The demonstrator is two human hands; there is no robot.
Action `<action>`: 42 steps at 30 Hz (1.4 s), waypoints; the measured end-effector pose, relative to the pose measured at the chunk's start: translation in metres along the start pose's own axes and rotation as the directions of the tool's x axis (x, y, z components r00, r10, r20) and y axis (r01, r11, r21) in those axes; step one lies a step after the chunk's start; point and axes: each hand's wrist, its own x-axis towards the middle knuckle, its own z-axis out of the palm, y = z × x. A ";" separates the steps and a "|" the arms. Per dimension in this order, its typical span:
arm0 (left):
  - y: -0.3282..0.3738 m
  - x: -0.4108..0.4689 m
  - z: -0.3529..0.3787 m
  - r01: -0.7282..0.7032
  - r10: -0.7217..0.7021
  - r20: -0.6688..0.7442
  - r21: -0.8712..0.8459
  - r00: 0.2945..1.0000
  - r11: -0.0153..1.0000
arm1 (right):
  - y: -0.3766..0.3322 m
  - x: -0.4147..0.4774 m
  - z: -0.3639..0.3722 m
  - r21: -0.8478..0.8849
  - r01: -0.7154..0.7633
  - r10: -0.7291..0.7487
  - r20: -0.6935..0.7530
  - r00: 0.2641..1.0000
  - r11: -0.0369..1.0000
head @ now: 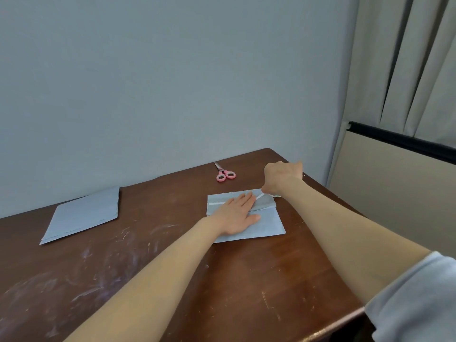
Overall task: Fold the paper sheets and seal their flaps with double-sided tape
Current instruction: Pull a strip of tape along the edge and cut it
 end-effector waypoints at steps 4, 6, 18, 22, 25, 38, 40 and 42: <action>-0.001 0.002 0.003 0.007 -0.007 0.017 0.018 1.000 1.000 | 0.003 0.002 0.000 0.021 0.014 -0.014 0.016 1.000 1.000; -0.002 0.002 0.002 0.010 -0.011 0.021 0.029 1.000 1.000 | 0.003 0.002 -0.001 0.001 0.026 -0.026 0.006 1.000 1.000; 0.000 -0.001 -0.001 0.022 -0.022 0.004 0.041 1.000 0.999 | 0.001 0.000 -0.002 -0.085 0.007 -0.006 0.018 1.000 0.996; 0.001 -0.002 -0.004 0.013 -0.015 0.018 0.070 1.000 0.997 | -0.001 0.000 -0.001 -0.105 0.006 -0.002 0.037 0.999 0.995; 0.002 -0.003 -0.007 0.027 -0.029 0.032 0.051 0.999 0.998 | -0.002 0.000 0.000 -0.123 0.001 0.004 0.040 0.999 0.992; 0.023 0.007 -0.003 -0.024 0.022 -0.046 -0.045 0.999 0.999 | 0.003 0.008 0.004 -0.085 0.019 -0.015 0.046 0.999 0.996; 0.024 0.007 -0.002 -0.032 0.031 -0.042 -0.036 0.999 0.999 | 0.006 0.008 0.005 -0.077 0.010 -0.005 0.057 0.998 0.997; 0.024 0.008 0.000 -0.036 0.034 -0.039 -0.034 0.999 0.999 | 0.008 0.009 0.006 -0.076 0.006 -0.002 0.056 0.998 0.997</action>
